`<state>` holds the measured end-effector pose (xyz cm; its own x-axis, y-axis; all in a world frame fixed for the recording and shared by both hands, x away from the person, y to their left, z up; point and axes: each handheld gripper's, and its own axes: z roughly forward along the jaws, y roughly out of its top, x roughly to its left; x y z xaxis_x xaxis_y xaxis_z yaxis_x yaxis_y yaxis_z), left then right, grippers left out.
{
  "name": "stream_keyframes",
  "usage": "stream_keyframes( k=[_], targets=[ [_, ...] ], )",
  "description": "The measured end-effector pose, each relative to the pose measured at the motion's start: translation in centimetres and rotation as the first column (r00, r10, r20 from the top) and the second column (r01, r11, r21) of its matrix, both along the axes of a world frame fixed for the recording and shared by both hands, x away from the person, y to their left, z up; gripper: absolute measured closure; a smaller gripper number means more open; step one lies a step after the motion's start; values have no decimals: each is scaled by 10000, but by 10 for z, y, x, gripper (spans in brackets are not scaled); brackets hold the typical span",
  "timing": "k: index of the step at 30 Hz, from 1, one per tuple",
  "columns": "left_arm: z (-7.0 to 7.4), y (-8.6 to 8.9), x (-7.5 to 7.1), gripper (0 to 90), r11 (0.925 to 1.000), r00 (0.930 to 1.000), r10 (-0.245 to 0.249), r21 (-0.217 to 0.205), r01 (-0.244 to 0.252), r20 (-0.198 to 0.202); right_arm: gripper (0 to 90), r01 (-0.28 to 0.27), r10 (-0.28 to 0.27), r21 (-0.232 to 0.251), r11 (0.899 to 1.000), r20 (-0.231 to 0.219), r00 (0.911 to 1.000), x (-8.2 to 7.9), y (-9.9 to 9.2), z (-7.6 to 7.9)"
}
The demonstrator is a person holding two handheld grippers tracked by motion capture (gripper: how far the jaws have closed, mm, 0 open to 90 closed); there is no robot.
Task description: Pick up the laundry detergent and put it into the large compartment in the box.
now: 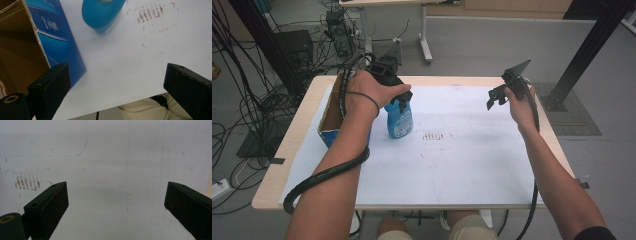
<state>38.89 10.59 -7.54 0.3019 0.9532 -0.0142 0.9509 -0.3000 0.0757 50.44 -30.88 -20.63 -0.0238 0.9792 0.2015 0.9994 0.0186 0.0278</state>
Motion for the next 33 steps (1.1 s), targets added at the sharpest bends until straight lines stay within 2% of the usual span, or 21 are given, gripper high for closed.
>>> stream_keyframes(
  k=[33],
  targets=[
    [-2, -1, 3, 76, 10000, 10000, -29, 3, 29, -22, 55, -62, 62, 107, 9999, 69, 10000, -4, -3, 3]
  ],
)
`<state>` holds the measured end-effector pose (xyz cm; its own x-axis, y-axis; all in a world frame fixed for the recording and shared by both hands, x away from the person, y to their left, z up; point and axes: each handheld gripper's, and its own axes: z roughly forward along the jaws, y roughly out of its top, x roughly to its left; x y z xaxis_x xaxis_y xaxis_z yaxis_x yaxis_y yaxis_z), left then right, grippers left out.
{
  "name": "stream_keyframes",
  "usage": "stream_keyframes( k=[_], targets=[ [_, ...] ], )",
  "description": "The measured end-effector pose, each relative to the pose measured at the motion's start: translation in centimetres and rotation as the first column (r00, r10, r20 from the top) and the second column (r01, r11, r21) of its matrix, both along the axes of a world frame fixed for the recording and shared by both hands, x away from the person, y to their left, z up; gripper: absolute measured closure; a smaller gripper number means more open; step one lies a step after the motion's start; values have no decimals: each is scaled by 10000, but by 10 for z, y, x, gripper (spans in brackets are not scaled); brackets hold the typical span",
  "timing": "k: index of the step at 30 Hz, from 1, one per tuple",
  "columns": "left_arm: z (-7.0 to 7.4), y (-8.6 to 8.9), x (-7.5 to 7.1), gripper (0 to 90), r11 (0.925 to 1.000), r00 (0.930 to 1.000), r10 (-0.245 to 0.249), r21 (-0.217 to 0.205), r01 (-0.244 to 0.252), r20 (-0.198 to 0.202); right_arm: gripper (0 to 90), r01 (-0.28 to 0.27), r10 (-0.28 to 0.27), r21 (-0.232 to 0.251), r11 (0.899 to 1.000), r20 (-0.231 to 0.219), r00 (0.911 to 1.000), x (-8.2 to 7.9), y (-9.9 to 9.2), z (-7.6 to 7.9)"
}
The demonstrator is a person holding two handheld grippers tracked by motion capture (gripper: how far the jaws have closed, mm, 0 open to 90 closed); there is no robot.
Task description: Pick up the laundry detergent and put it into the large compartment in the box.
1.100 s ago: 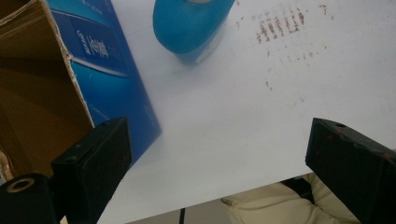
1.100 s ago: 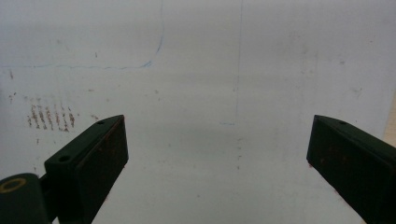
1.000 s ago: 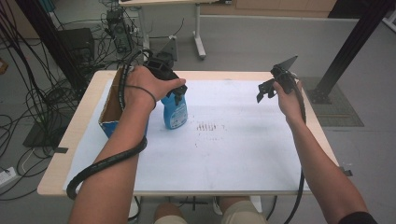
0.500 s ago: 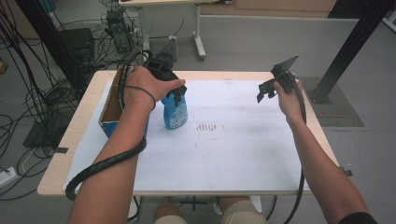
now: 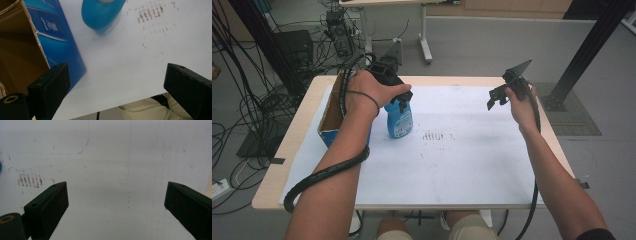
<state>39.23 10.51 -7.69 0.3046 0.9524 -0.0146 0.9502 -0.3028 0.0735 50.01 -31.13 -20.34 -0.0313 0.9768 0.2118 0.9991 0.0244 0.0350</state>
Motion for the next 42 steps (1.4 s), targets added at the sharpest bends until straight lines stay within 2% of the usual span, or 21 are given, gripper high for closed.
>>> stream_keyframes(
  k=[14, 23, 34, 42],
  targets=[
    [-3, 3, 10, 68, 10000, 9999, -68, -37, 68, 127, 55, -81, 81, -1, 10000, -36, 10000, 1, 2, 0],
    [-4, -1, 22, 67, 9997, 9996, -242, 7, 242, 153, 55, -55, 54, 61, 10000, 125, 9999, -3, -2, 4],
    [-7, -3, 37, 64, 9973, 9971, -713, 176, 709, 250, 55, -93, 93, 34, 10000, 135, 9999, -5, -1, 7],
    [-11, -8, 50, 61, 9908, 9912, -1315, 335, 1310, 141, 55, 13, -13, -34, 10000, 87, 10000, -7, -1, 8]
  ],
)
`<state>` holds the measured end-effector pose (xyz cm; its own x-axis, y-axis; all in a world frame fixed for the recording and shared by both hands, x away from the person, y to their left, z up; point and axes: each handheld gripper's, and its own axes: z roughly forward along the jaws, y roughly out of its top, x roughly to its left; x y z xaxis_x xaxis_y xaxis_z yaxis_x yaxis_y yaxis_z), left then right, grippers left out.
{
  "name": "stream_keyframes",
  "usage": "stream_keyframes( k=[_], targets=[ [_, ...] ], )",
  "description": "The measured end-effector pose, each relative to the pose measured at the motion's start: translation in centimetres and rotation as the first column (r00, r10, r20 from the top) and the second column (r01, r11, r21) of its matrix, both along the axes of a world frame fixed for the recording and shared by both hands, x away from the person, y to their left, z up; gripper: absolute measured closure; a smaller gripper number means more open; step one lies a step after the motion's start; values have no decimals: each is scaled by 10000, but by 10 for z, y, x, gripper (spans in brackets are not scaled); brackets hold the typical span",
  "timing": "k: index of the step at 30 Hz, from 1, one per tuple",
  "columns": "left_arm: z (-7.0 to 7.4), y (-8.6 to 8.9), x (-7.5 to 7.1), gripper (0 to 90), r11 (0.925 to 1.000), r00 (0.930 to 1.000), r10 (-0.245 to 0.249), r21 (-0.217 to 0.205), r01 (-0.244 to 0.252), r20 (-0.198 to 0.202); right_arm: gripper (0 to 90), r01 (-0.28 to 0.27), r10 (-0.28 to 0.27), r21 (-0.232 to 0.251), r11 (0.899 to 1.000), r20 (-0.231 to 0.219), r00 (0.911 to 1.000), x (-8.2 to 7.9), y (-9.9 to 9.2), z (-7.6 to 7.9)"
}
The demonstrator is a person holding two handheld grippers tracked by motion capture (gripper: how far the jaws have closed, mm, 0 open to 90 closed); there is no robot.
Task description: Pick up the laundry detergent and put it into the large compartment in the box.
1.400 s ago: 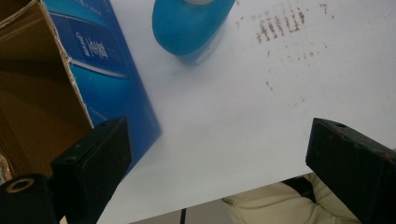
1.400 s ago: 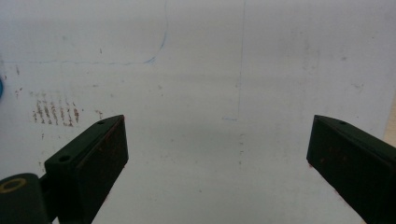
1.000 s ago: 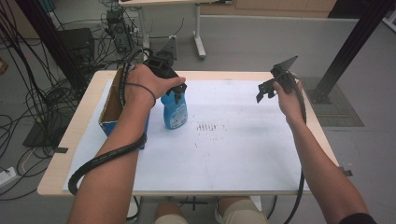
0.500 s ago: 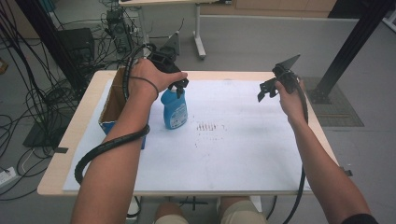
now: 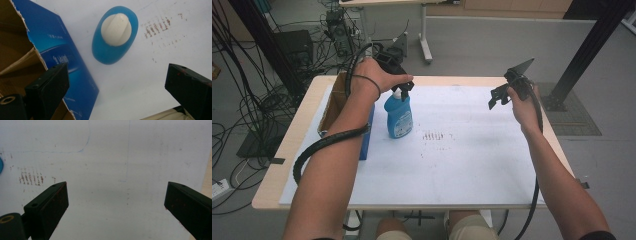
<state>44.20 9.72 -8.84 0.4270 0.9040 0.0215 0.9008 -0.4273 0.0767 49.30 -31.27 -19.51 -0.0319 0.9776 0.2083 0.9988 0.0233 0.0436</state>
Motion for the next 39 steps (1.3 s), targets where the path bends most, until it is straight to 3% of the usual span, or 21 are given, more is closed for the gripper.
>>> stream_keyframes(
  k=[9, 15, 26, 33, 39],
  targets=[
    [-4, -8, 16, 60, 9974, 9974, -712, 134, 713, -90, 55, 213, -213, -48, 9998, 80, 9997, -5, -4, 4],
    [-9, -7, 23, 47, 9909, 9909, -1347, 73, 1346, 25, 55, 215, -214, -177, 9996, 64, 9998, -6, -4, 6],
    [-26, 4, 35, 51, 9645, 9651, -2615, -352, 2618, 139, 55, 240, -240, -293, 9993, 21, 9997, -8, -1, 7],
    [-30, 3, 47, 50, 9409, 9422, -3350, -559, 3341, -68, 55, 289, -289, -348, 9990, 19, 9996, -10, -1, 8],
    [-34, 3, 55, 49, 9295, 9306, -3649, -688, 3623, -283, 55, 354, -355, -396, 9986, -13, 9994, -10, -3, 8]
  ],
)
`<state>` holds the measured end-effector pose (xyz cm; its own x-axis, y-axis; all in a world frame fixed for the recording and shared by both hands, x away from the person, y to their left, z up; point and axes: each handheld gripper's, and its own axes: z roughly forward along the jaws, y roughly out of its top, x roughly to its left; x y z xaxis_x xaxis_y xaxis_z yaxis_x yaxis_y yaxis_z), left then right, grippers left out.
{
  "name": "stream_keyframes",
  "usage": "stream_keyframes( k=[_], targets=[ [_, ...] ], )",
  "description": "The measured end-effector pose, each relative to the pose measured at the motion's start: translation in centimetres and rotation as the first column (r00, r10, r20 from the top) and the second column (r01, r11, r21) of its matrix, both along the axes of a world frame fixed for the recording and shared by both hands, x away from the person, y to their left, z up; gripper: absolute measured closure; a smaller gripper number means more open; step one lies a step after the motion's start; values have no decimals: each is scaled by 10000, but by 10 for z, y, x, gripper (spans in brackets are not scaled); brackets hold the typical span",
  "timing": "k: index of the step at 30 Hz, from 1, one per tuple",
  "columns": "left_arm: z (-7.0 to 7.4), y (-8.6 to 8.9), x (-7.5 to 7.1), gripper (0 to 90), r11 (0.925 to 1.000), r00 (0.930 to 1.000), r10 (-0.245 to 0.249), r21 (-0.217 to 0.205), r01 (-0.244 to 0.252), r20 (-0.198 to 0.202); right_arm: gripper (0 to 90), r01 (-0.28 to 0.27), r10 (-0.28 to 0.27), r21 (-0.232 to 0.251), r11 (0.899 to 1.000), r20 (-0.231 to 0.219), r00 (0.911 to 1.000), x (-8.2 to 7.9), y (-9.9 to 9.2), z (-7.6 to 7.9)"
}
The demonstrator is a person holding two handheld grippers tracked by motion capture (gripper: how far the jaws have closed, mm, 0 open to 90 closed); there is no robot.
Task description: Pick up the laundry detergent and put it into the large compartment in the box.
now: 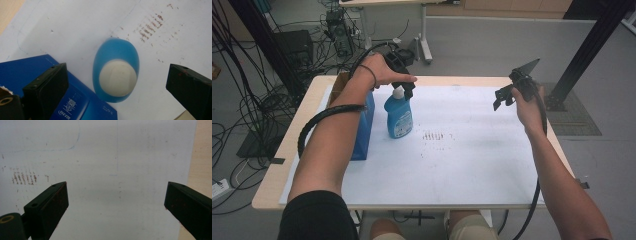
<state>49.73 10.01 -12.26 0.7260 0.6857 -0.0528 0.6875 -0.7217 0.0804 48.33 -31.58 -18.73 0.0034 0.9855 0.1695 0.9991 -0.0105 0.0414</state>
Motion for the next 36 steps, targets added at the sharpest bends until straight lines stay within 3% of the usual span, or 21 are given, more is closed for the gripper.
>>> stream_keyframes(
  k=[5, 11, 20, 36],
  targets=[
    [-9, 2, 4, 49, 9998, 9998, -147, -162, 145, -124, 54, 43, -43, 20, 10000, -1, 10000, 0, -1, 0],
    [-23, -1, 1, 50, 9992, 9992, -396, 11, 396, -13, 55, 45, -45, -17, 10000, -22, 10000, 1, -1, 0],
    [-40, 4, 1, 51, 9985, 9991, -425, -346, 423, -28, 54, -26, 26, -43, 10000, -57, 10000, 3, 1, -2],
    [-55, -6, -1, 58, 9978, 9979, -646, 107, 647, -64, 55, -31, 31, -33, 10000, -15, 10000, 3, -2, -2]
  ],
)
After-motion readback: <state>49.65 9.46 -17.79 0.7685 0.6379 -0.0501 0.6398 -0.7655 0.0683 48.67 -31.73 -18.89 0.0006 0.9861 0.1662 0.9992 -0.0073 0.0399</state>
